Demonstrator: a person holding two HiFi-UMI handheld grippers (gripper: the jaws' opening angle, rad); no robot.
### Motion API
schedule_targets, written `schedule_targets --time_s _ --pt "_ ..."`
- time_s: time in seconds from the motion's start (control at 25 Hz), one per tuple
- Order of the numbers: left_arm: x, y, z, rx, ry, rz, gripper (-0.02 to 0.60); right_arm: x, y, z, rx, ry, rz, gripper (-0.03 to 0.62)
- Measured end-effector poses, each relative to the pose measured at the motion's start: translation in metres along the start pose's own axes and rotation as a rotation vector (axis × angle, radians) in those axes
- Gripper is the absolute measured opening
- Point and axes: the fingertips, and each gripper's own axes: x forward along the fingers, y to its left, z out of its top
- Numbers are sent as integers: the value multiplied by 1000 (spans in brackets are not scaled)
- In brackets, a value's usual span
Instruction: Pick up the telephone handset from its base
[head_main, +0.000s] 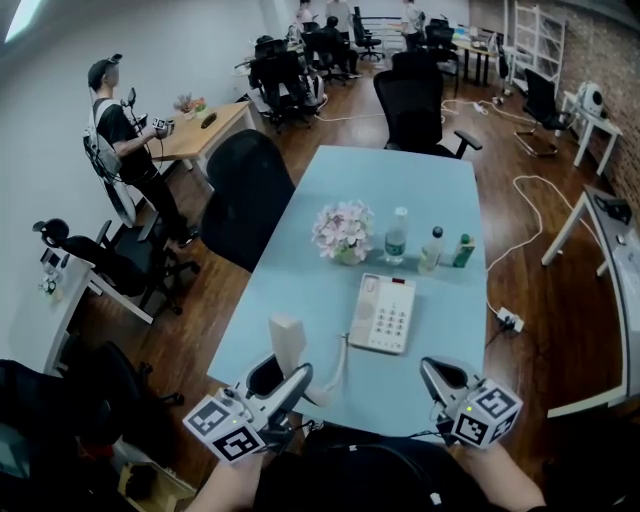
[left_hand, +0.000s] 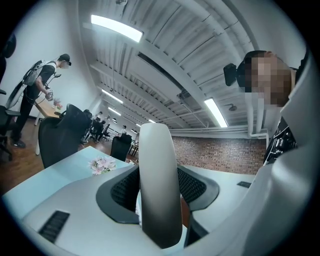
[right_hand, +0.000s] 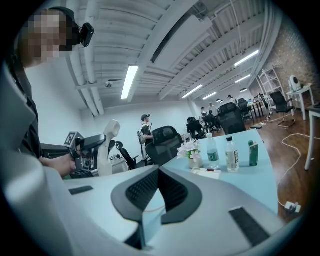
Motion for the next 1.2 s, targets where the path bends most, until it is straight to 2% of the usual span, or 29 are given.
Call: schedule_targets --time_s 0.32,0.56,1.2 --pt "7 8 0 -10 19 26 221 -3 3 -4 -47 7 1 18" --pt "11 7 -5 1 43 25 221 -8 -9 -1 76 -42 2 17" --pt "17 0 -17 42 94 20 221 -5 -3 -9 28 -1 8 15"
